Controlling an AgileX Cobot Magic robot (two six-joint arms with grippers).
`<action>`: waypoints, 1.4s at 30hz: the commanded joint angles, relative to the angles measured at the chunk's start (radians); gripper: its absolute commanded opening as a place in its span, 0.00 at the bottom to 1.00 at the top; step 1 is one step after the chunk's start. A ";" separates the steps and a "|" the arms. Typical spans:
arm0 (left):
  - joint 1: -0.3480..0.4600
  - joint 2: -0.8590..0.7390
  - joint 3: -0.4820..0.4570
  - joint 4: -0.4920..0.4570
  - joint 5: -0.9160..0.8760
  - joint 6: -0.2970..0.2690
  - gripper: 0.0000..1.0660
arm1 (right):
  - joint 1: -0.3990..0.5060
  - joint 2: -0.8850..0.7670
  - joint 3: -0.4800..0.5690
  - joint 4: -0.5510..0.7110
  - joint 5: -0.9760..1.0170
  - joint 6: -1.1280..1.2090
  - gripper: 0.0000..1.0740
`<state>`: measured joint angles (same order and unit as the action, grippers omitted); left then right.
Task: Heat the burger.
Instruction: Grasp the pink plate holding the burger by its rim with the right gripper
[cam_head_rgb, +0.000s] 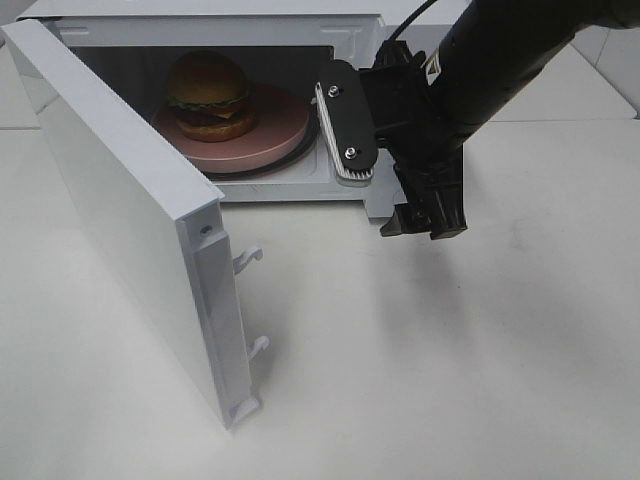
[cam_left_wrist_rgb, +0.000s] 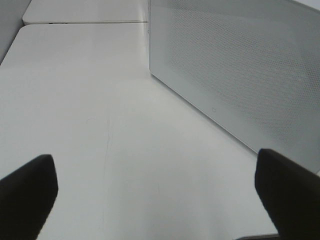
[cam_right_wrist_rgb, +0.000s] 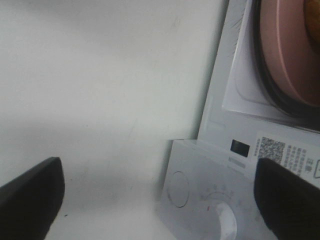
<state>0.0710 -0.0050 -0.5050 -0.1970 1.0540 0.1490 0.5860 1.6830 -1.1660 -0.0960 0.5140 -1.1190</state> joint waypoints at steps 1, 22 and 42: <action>0.002 -0.020 0.004 -0.007 -0.013 -0.001 0.94 | 0.028 0.007 -0.004 -0.034 -0.049 0.022 0.94; 0.002 -0.020 0.004 -0.007 -0.013 -0.001 0.94 | 0.049 0.249 -0.234 -0.045 -0.077 0.085 0.90; 0.002 -0.020 0.004 -0.007 -0.013 -0.001 0.94 | 0.048 0.540 -0.568 -0.085 -0.058 0.158 0.86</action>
<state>0.0710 -0.0050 -0.5050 -0.1970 1.0540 0.1490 0.6320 2.1950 -1.6950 -0.1790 0.4430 -0.9760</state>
